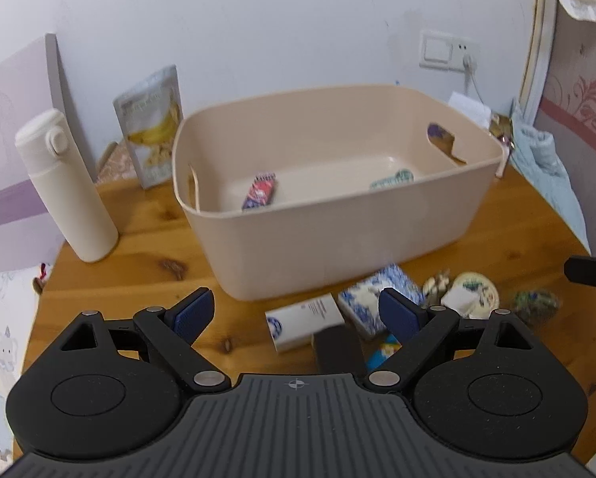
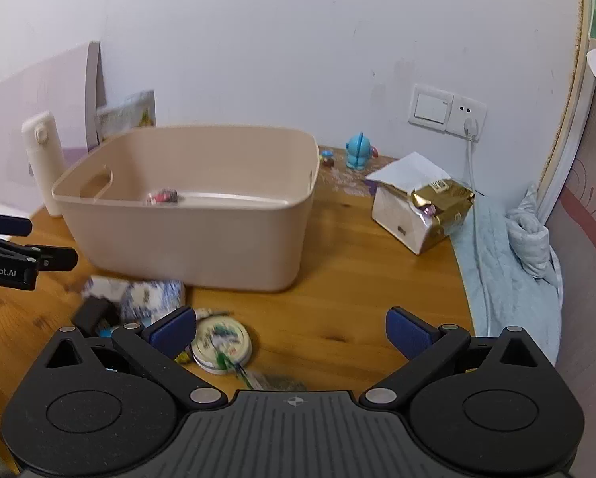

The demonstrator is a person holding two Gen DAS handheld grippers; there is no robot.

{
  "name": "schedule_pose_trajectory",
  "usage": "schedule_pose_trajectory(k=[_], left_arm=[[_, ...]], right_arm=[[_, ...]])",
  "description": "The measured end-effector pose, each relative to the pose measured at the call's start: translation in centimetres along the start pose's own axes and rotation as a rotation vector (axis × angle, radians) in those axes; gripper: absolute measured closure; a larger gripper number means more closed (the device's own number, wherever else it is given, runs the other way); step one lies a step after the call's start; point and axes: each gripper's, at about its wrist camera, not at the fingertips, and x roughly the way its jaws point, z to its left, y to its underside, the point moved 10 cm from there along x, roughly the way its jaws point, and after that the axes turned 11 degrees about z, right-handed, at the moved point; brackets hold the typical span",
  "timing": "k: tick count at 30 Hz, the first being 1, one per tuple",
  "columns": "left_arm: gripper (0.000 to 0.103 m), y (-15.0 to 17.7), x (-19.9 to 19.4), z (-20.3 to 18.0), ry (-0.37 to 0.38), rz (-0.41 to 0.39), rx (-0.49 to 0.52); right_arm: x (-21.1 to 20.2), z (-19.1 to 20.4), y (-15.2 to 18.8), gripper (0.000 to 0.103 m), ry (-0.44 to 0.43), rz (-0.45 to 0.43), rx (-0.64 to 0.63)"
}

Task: Organize objects
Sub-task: 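Grasp the black cube with the left tool while the right tool grasps the herb bag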

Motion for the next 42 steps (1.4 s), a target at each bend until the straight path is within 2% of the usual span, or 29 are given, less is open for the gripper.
schedule_pose_trajectory(k=[15,27,32,37,42], left_arm=[[0.012,2.5,3.6,-0.4,0.007,0.096,-0.005],[0.012,3.0,6.0,-0.2,-0.013,0.133,-0.023],[0.012,2.9,6.5,0.2,-0.019,0.125,-0.04],[0.013,3.5,7.4,0.5,-0.007,0.154,-0.055],[0.023,3.8,7.7,0.3,0.012,0.16,-0.059]], right_arm=[[4.5,0.5,4.7,0.0,0.005,0.122,-0.014],[7.4,0.3,5.9,0.0,-0.008,0.167,0.037],[8.2,0.2,6.0,0.005,-0.022,0.181,0.06],[8.6,0.4,5.9,0.01,-0.025,0.177,0.063],[8.5,0.3,5.7,0.019,-0.019,0.172,0.072]])
